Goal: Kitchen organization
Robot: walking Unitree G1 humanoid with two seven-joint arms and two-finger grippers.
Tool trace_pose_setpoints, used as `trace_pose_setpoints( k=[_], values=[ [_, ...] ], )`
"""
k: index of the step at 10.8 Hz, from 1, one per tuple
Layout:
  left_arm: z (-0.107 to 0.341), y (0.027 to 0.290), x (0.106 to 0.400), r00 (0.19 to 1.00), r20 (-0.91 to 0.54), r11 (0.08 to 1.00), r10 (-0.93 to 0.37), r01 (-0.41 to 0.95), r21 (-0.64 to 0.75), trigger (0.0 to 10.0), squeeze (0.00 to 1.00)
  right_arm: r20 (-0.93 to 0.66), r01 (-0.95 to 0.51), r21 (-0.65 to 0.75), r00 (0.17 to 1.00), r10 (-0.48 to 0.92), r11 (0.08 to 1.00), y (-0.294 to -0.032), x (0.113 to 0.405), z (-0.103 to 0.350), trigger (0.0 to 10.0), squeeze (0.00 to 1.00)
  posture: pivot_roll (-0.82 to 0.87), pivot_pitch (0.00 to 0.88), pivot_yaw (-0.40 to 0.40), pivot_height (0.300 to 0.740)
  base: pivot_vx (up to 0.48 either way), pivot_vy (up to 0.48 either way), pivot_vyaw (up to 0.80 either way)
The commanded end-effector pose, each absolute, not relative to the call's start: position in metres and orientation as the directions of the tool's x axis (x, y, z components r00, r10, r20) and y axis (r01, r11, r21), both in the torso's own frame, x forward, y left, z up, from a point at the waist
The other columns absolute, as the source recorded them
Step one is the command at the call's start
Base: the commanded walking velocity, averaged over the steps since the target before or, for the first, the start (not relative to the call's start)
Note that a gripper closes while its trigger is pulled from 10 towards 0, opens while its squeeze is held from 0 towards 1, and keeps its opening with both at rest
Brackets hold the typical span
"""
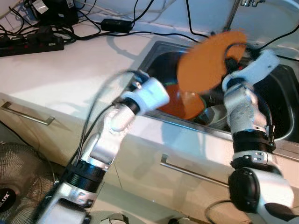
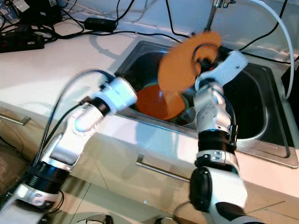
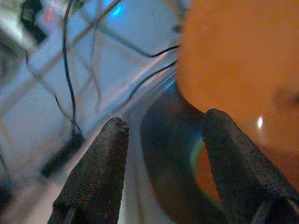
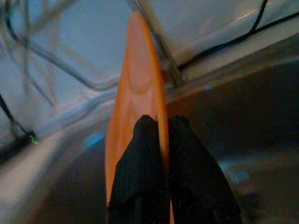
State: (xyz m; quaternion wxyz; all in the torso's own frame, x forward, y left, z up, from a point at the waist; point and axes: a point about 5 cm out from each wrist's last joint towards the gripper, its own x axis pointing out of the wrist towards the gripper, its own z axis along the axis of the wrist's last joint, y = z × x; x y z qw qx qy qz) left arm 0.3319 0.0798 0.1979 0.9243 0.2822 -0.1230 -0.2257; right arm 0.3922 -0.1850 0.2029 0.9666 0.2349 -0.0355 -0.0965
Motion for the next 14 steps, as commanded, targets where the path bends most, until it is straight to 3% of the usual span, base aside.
trace_pose_setpoints(
  k=[1,2,4,7,13,14],
  values=[
    [0.192,0.085,0.333,0.884,0.076,0.781,-0.462,0.365,0.506,10.0,0.00,0.097,0.137,0.400,0.977,-0.191,0.906,-0.183,0.395,0.218,10.0,0.00,0.08,0.055,-0.022,0.740,0.000,0.000,0.00],
    [0.190,0.088,0.334,0.901,0.048,0.845,-0.432,0.386,0.370,10.0,0.00,0.078,0.138,0.370,0.981,-0.178,0.919,-0.182,0.397,0.211,10.0,0.00,0.09,0.055,-0.027,0.740,0.000,0.000,0.00],
    [0.188,0.084,0.330,0.898,-0.006,0.886,-0.440,0.435,0.163,10.0,0.00,0.022,0.147,0.367,0.986,-0.167,0.918,-0.181,0.401,0.200,10.0,0.00,0.09,0.059,-0.029,0.740,0.000,0.000,0.00],
    [0.179,0.074,0.323,0.855,-0.090,0.859,-0.510,0.512,-0.009,10.0,0.00,-0.059,0.152,0.424,0.988,-0.140,0.893,-0.178,0.404,0.183,10.0,0.00,0.10,0.057,-0.029,0.740,0.000,0.000,0.00],
    [0.175,0.075,0.320,0.858,-0.147,0.868,-0.493,0.495,-0.024,10.0,0.00,-0.220,0.102,0.358,0.975,-0.022,0.928,-0.150,0.400,0.146,10.0,0.00,0.11,0.044,-0.036,0.740,0.000,0.000,0.00],
    [0.175,0.075,0.320,0.856,-0.151,0.868,-0.494,0.496,-0.026,10.0,0.00,-0.223,0.088,0.354,0.975,-0.007,0.931,-0.147,0.400,0.145,10.0,1.00,0.11,0.041,-0.035,0.740,0.000,0.000,0.00]
  ],
)
